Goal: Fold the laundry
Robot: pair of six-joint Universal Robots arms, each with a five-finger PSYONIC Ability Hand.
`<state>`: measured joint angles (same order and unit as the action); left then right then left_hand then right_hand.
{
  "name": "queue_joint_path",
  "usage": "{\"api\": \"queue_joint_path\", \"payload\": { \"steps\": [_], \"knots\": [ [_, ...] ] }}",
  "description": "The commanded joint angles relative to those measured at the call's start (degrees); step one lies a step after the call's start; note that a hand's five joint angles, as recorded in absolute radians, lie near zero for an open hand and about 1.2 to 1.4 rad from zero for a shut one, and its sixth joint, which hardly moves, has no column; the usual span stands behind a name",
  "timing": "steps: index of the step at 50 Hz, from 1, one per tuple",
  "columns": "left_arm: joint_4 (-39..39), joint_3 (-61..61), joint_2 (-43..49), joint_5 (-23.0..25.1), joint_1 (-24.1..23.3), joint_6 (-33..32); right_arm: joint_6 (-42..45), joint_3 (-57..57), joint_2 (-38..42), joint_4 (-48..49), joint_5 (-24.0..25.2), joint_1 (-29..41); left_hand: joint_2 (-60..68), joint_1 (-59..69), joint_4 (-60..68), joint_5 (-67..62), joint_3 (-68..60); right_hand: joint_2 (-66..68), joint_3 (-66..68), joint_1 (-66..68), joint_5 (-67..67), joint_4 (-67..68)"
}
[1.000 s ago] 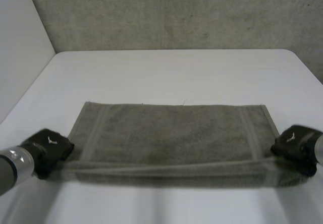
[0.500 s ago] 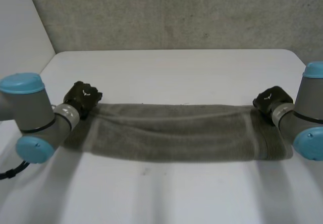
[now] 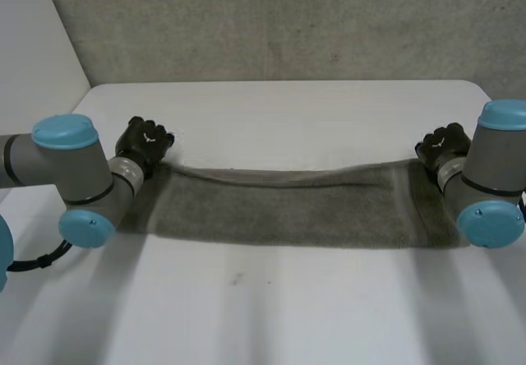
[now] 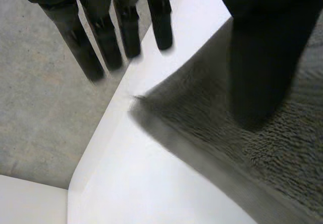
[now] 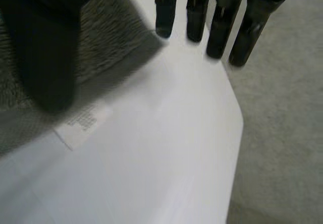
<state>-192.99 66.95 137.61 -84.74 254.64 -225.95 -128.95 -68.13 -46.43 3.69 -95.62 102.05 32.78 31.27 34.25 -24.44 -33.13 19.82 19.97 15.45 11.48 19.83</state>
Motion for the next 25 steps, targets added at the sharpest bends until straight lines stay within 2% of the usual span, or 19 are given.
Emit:
{"api": "queue_joint_path", "payload": {
  "steps": [1, 5, 7, 10, 12, 13, 15, 18, 21, 25],
  "knots": [
    [-0.02, 0.37, -4.88, -3.76, -0.63, 0.68, -6.03, -0.24, -8.21, 2.81, -5.81, -0.36, -22.78, -21.27, -24.25, 24.44, 23.13, -9.82, -9.97, -5.45, -11.48, -9.83],
    [-0.02, 1.61, -9.03, -4.12, -0.63, 1.47, -10.88, -2.36, -14.30, 4.75, -2.90, -0.45, -22.78, -21.27, -24.25, 24.44, 23.13, -9.82, -9.97, -5.45, -11.48, -9.83],
    [-0.11, 4.75, -14.01, -4.12, -0.46, 4.01, -15.00, -4.55, -19.81, 4.93, 1.03, -1.67, -22.78, -21.27, -24.25, 24.44, 23.13, -9.82, -9.97, -5.45, -11.48, -9.83],
    [-0.20, 6.62, -16.85, -4.03, -0.37, 6.04, -16.51, -5.88, -22.30, 4.49, 2.99, -3.09, -22.78, -21.27, -24.25, 24.44, 23.13, -9.82, -9.97, -5.45, -11.48, -9.83],
    [-0.20, 10.73, -22.18, -4.03, -0.28, 11.20, -17.74, -9.02, -26.59, 2.66, 6.66, -5.19, -22.78, -21.27, -24.25, 24.44, 23.13, -9.82, -9.97, -5.45, -11.48, -9.83],
    [-0.20, 10.75, -22.21, -4.03, -0.28, 11.23, -17.74, -9.04, -26.61, 2.64, 6.68, -5.19, -22.78, -21.27, -24.25, 24.44, 23.13, -9.82, -9.97, -5.45, -11.48, -9.83],
    [-0.29, 15.91, -26.41, -3.85, -0.19, 18.22, -18.09, -12.97, -29.76, -2.69, 10.09, -5.98, -22.78, -21.27, -24.25, 24.44, 23.13, -9.82, -9.97, -5.45, -11.48, -9.83],
    [-0.29, 18.66, -28.01, -3.76, -0.28, 22.04, -18.18, -14.84, -30.65, -5.79, 11.51, -6.60, -22.78, -21.27, -24.25, 24.44, 23.13, -9.82, -9.97, -5.45, -11.48, -9.83],
    [-1.16, 26.28, -31.51, -3.50, -0.55, 32.12, -18.27, -21.32, -31.27, -12.98, 14.49, -9.14, -22.78, -21.27, -24.25, 24.44, 23.13, -9.82, -9.97, -5.45, -11.48, -9.83],
    [-3.98, 30.88, -32.84, -3.32, -0.55, 36.54, -18.36, -25.56, -31.27, -13.18, 16.79, -9.59, -22.78, -21.27, -24.25, 24.44, 23.13, -6.37, -6.52, -2.01, -8.03, -6.38]
  ]
}}
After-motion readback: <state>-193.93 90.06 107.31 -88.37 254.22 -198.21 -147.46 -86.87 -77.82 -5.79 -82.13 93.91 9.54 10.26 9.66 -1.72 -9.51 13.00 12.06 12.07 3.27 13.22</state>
